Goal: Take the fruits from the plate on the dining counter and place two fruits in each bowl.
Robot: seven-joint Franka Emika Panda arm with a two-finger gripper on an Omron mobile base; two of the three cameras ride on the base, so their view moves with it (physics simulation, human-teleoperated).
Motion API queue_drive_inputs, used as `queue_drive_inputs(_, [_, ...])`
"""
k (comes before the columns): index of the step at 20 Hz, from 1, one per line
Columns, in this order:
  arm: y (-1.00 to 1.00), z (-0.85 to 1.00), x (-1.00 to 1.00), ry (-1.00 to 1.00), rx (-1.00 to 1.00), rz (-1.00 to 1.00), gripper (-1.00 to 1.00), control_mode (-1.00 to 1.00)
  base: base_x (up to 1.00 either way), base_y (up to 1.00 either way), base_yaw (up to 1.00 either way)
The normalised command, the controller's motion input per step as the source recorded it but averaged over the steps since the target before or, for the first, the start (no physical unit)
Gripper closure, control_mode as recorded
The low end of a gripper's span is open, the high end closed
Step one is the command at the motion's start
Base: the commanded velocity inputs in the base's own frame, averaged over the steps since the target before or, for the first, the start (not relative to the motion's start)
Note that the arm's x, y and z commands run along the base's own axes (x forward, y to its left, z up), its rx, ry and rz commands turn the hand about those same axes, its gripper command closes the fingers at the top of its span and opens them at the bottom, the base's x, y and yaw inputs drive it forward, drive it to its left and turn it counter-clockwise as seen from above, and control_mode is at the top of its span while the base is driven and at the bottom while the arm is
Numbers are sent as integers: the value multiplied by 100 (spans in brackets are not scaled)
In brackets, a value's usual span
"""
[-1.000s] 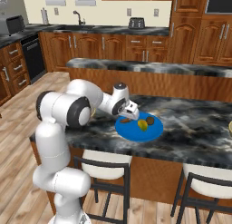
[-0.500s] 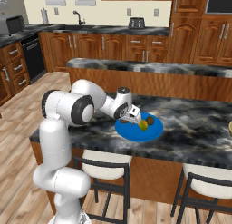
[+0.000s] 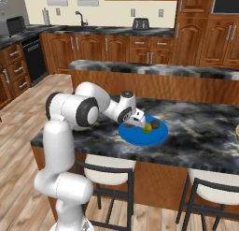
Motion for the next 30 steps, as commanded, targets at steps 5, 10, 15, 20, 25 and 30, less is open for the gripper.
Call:
queue_drive_inputs(5, [0, -5, 9, 0, 0, 0, 100, -100, 0, 0, 0])
queue_drive_inputs(10, [0, -2, 0, 0, 0, 0, 100, -100, 0, 0, 0])
queue_drive_inputs(15, [1, 30, -26, 0, 0, 0, 100, -100, 0, 0, 0])
queue_drive_inputs(20, [29, 72, -81, 0, 0, 0, 100, -100, 0, 0, 0])
queue_drive_inputs(25, [74, 62, -72, 0, 0, 10, 100, -100, 0, 0, 0])
queue_drive_inputs(30, [85, 58, -44, 0, 0, 13, 100, -100, 0, 0, 0])
